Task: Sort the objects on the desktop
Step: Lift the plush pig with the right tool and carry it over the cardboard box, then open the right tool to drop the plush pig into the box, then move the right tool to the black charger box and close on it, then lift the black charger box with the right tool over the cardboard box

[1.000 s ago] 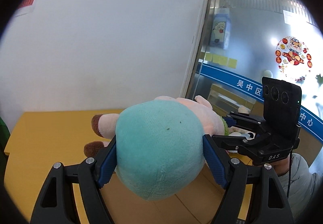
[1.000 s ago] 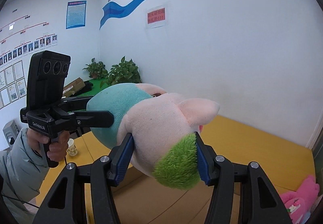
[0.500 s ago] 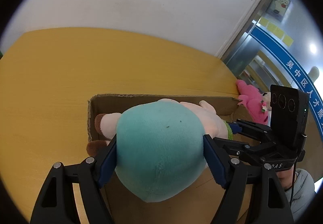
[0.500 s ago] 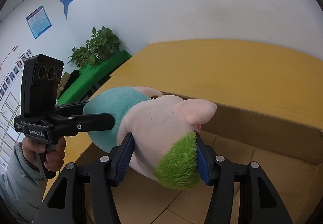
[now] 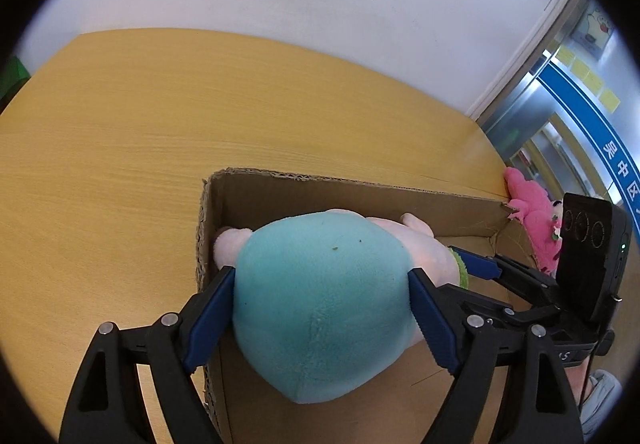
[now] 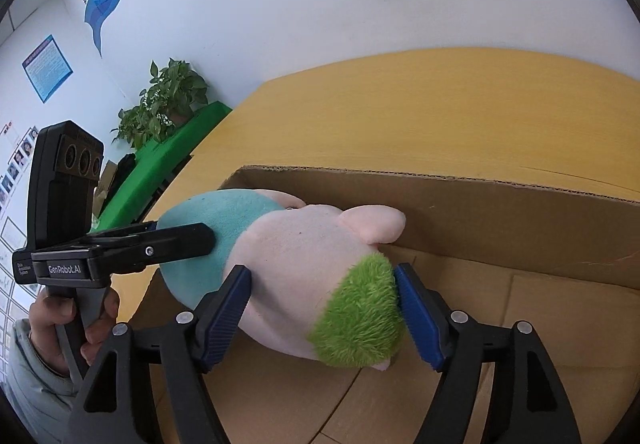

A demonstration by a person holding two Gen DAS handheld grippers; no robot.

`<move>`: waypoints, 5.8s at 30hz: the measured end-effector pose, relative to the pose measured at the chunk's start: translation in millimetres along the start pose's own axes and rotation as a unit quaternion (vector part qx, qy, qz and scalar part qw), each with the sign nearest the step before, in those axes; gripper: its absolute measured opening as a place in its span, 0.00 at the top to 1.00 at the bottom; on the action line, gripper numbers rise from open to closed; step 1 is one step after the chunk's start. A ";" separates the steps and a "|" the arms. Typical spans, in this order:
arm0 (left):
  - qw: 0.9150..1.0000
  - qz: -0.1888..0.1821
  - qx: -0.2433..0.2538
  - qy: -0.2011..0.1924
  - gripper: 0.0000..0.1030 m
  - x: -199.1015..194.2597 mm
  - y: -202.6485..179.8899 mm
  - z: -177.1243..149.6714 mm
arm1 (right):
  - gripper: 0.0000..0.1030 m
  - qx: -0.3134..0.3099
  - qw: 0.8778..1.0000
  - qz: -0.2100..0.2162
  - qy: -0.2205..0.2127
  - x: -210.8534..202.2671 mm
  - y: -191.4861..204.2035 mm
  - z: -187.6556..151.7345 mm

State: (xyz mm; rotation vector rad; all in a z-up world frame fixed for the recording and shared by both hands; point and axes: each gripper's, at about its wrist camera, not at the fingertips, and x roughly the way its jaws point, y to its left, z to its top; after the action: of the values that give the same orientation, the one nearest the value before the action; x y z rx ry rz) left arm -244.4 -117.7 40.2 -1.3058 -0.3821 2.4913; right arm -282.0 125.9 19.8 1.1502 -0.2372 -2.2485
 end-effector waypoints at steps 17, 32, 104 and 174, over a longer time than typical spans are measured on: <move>0.995 0.073 0.062 0.033 0.17 -12.2 -18.5 -37.5 | 0.35 -0.045 0.997 -0.005 0.069 8.6 13.8 -40.5; 0.996 0.090 0.021 0.003 0.18 -21.4 -10.0 -28.0 | 0.31 0.002 0.997 -0.078 0.009 21.1 -7.7 -36.2; 0.998 0.010 0.053 -0.015 0.32 -136.4 -70.2 -212.0 | 0.00 -0.128 0.985 -0.110 -0.027 -264.7 47.7 -251.7; 0.962 -0.173 0.208 -0.023 0.30 -132.2 -253.9 -221.9 | 0.11 -0.153 0.972 -0.144 -0.108 -297.7 102.9 -281.1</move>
State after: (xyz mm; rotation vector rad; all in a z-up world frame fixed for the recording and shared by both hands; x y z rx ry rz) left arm 46.9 85.8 110.4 -0.9249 -0.0764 2.1551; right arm 116.1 246.0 92.8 0.8191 0.2022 -2.5536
